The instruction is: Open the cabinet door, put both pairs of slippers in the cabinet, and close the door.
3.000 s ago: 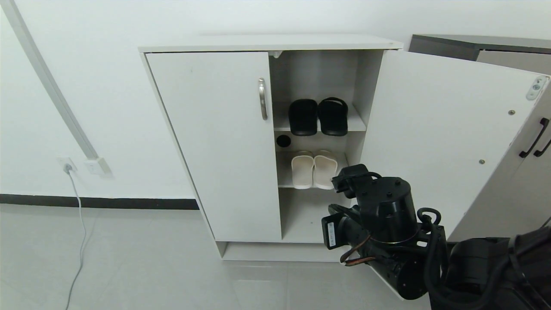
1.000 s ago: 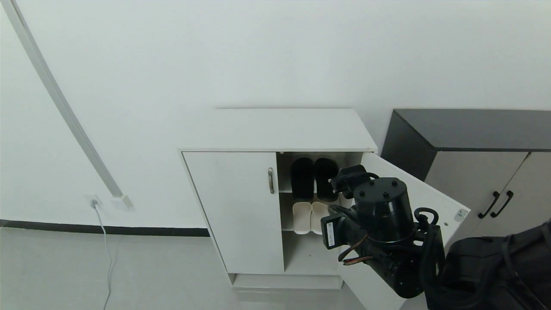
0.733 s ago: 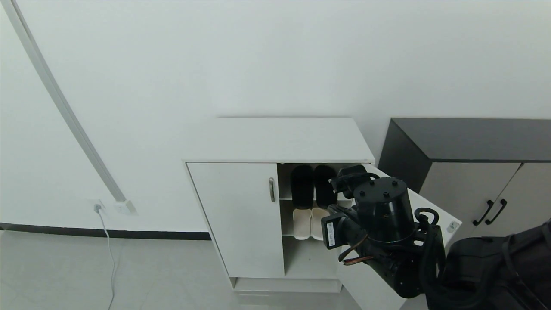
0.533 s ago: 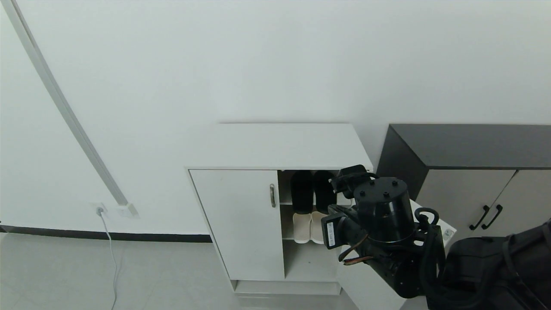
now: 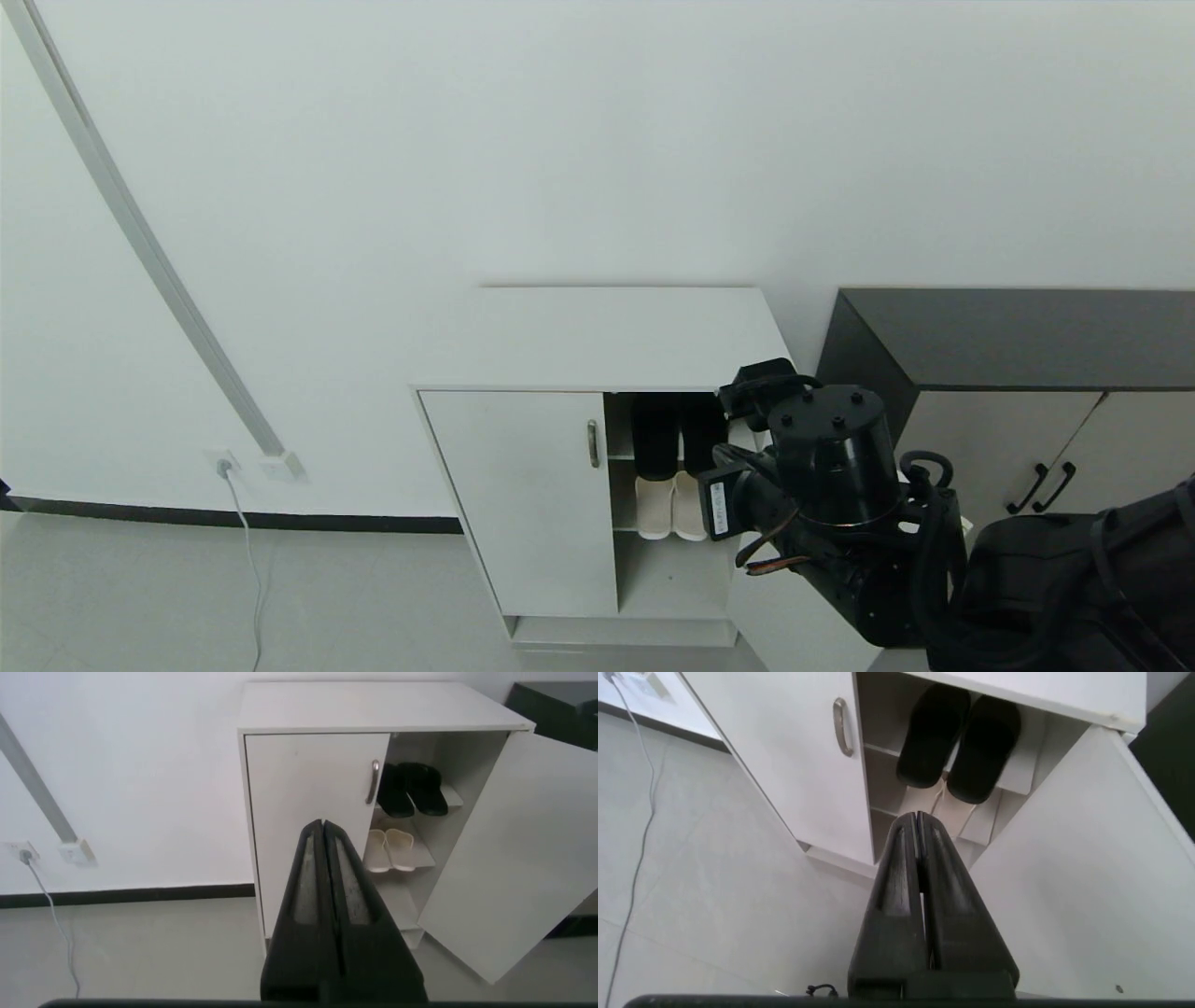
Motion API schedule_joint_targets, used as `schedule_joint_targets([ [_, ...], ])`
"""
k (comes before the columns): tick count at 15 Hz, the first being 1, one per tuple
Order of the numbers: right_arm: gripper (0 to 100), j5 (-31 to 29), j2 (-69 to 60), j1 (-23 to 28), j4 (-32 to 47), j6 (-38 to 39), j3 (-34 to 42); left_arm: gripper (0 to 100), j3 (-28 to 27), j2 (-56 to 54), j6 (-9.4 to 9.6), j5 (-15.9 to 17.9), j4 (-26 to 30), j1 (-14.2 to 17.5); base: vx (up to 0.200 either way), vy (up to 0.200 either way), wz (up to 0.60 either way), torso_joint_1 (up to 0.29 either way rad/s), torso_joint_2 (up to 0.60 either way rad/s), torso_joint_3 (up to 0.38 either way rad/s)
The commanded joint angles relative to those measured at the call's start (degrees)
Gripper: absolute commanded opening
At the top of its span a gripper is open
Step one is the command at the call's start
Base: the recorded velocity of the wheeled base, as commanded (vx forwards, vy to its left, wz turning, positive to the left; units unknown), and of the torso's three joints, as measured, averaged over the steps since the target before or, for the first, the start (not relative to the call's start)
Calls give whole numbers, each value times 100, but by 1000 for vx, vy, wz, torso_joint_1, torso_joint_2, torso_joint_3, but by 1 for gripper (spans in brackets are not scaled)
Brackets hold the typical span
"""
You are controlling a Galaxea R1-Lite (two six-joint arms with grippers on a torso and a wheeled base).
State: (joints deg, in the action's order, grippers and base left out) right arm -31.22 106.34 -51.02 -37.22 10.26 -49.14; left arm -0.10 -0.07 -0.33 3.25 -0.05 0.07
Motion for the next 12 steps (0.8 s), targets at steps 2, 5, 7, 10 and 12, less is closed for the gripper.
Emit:
schedule_joint_targets([
  [2, 0, 2, 10, 57, -5, -7, 10, 0, 1, 7, -2, 0, -4, 1, 0, 0, 0, 168, -349, -183],
  [5, 0, 2, 10, 57, -5, -7, 27, 0, 1, 7, -2, 0, -4, 1, 0, 0, 0, 24, -54, -26],
  [7, 0, 2, 10, 57, -5, -7, 36, 0, 1, 7, -2, 0, -4, 1, 0, 0, 0, 0, 0, 0],
  [10, 0, 2, 10, 57, -5, -7, 36, 0, 1, 7, -2, 0, -4, 1, 0, 0, 0, 0, 0, 0],
  [12, 0, 2, 1, 66, -5, -7, 36, 0, 1, 7, -11, 0, -4, 1, 0, 0, -600, 7, 0, 0],
])
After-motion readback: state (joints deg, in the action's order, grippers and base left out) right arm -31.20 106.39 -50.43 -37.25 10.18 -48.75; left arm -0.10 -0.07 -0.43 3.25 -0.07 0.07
